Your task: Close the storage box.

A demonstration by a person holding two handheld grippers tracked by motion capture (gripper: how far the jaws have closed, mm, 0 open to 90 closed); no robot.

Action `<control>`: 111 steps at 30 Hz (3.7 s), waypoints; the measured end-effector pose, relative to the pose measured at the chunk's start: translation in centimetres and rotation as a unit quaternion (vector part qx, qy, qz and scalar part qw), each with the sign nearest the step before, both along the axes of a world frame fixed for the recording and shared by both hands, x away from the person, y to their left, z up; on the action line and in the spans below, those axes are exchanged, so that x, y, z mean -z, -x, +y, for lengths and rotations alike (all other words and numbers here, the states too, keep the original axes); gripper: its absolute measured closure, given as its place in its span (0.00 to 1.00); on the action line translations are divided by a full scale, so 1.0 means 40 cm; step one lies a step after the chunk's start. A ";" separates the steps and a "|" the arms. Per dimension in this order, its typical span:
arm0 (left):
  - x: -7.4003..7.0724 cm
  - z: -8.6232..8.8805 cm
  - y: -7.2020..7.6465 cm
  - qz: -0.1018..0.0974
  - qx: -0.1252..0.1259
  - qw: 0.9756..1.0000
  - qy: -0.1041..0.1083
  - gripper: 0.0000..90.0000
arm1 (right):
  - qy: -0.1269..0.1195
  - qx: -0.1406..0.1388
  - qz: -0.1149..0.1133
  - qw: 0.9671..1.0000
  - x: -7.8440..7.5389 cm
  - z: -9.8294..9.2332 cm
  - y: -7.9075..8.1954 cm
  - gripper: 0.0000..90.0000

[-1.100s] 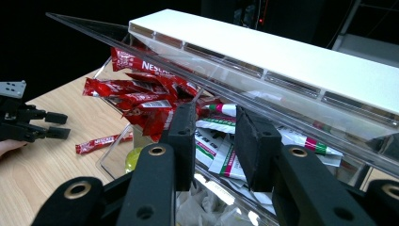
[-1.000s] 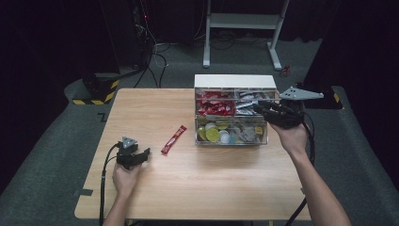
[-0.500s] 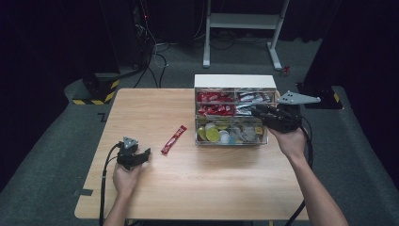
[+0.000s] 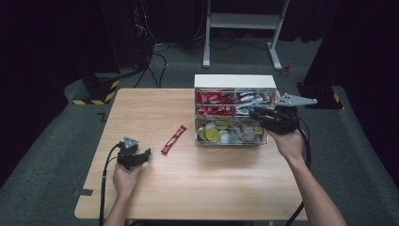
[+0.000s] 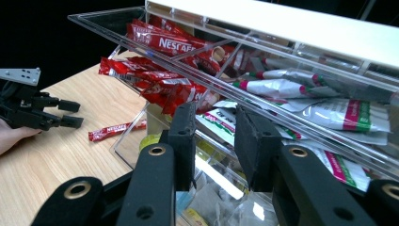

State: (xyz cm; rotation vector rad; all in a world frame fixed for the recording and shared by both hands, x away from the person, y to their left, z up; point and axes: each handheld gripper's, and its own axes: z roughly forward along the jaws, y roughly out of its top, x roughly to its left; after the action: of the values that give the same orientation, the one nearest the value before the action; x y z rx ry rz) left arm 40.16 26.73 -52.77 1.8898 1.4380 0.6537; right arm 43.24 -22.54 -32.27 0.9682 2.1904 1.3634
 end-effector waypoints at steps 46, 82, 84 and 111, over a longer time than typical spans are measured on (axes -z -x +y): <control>0.000 -0.002 0.000 0.000 0.000 1.000 -0.003 0.43 | -0.020 0.027 0.003 0.999 0.060 -0.060 0.021 0.69; 0.000 -0.001 0.000 0.001 0.002 1.000 0.000 0.42 | -0.073 0.096 -0.001 0.993 0.169 -0.163 0.078 0.61; 0.000 -0.001 0.000 0.002 0.002 1.000 0.001 0.42 | -0.074 0.100 0.004 0.992 0.177 -0.165 0.077 0.61; 0.000 -0.003 -0.001 0.000 0.003 1.000 -0.004 0.41 | -0.084 0.130 0.045 0.987 0.310 -0.169 0.069 0.61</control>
State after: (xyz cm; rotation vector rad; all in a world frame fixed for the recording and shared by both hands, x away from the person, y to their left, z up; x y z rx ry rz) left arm 40.19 26.62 -52.78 1.8987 1.4313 0.6572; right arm 40.48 -29.30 -44.67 1.3495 1.9477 1.4191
